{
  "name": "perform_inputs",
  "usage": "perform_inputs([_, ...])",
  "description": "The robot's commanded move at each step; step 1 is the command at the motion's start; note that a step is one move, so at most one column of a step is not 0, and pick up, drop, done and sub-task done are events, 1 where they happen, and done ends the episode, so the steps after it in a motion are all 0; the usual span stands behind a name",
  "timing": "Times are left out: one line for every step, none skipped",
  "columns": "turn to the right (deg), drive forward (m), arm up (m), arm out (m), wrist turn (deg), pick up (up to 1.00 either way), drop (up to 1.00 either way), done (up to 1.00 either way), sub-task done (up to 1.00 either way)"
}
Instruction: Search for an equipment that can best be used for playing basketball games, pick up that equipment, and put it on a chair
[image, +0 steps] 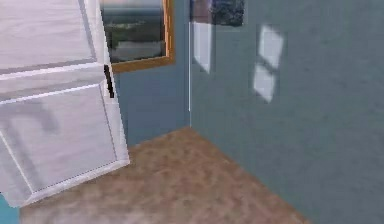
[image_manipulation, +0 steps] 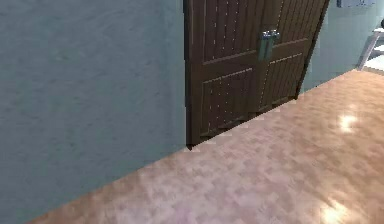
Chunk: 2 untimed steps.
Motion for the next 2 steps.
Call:
perform_inputs([-39.0,0.00,0.00,0.00,0.0,0.00,0.00,0.00,0.00])
perform_inputs([0.0,1.00,0.00,0.00,0.0,0.00,0.00,0.00,0.00])
